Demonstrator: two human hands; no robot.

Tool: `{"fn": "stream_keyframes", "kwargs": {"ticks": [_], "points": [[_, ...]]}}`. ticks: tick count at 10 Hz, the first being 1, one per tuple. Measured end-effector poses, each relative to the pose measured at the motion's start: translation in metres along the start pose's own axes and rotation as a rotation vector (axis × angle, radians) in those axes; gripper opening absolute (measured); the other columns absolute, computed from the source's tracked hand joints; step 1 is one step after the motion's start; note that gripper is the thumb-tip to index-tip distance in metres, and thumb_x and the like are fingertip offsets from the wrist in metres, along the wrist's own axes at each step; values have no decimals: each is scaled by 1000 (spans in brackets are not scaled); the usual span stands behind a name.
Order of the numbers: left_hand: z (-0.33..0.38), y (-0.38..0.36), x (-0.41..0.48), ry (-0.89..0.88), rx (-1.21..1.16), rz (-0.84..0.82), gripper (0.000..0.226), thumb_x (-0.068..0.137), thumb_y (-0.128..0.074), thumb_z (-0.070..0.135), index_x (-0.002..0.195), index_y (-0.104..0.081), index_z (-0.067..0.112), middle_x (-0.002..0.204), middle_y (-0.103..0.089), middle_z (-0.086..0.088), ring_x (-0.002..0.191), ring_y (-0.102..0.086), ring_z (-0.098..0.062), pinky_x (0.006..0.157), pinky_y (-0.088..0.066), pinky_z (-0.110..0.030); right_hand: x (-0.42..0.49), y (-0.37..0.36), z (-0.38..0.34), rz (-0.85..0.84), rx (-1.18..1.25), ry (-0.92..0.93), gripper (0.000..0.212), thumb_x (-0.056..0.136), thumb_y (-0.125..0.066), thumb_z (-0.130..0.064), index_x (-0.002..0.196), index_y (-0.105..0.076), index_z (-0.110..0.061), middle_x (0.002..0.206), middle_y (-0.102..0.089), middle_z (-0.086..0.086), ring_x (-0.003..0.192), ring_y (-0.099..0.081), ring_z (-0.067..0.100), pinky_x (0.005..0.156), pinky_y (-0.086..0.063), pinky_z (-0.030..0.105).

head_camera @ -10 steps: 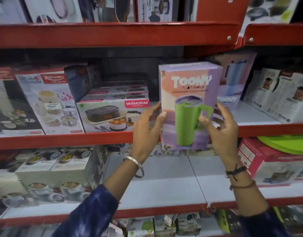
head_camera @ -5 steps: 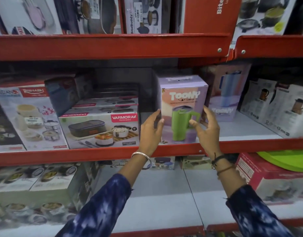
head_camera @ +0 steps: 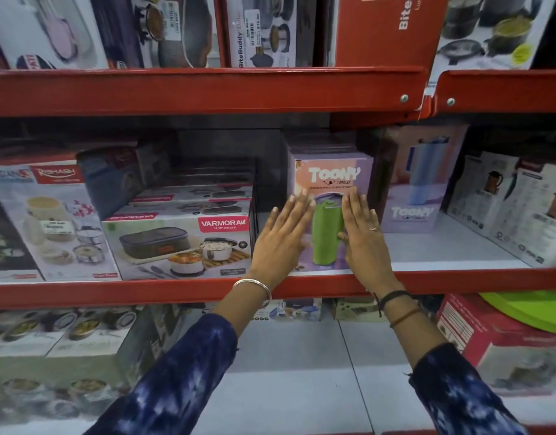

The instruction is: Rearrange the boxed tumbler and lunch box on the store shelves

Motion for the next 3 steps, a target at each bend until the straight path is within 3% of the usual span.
{"fn": "stream_keyframes", "kwargs": {"ticks": [1,2,3], "points": [[-3,-7,0,-1,-5,-46,100,76,-74,36,148,-9,13,154,-7,-3,142,-12,-19,112,-19,-40,-1,-2,-2,-8,-48,-15,81,92,-51,-6,147,8,-18,158,5,2,146,4,20,118,-7,41],[-1,1,1,-3,-34,-95,93,81,-69,35,148,-8,14,155,-1,-4,143,-7,-20,114,-16,-40,-2,8,-10,-6,-44,-40,78,93,-50,-7,148,4,-16,159,4,3,147,1,21,119,-8,42],[2,17,-3,-22,-76,-99,75,90,-54,35,148,-10,15,157,-1,-3,144,-2,-19,116,-16,-46,-5,25,-23,57,27,-69,65,97,-42,-16,150,-4,-15,161,-3,4,148,0,18,121,-9,43]]}}
Point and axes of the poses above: each hand's wrist, its own x-axis towards the middle knuckle, its own y-axis out of the back of the hand, z = x × y, the point moved 9 cm from there along x, towards the middle knuckle
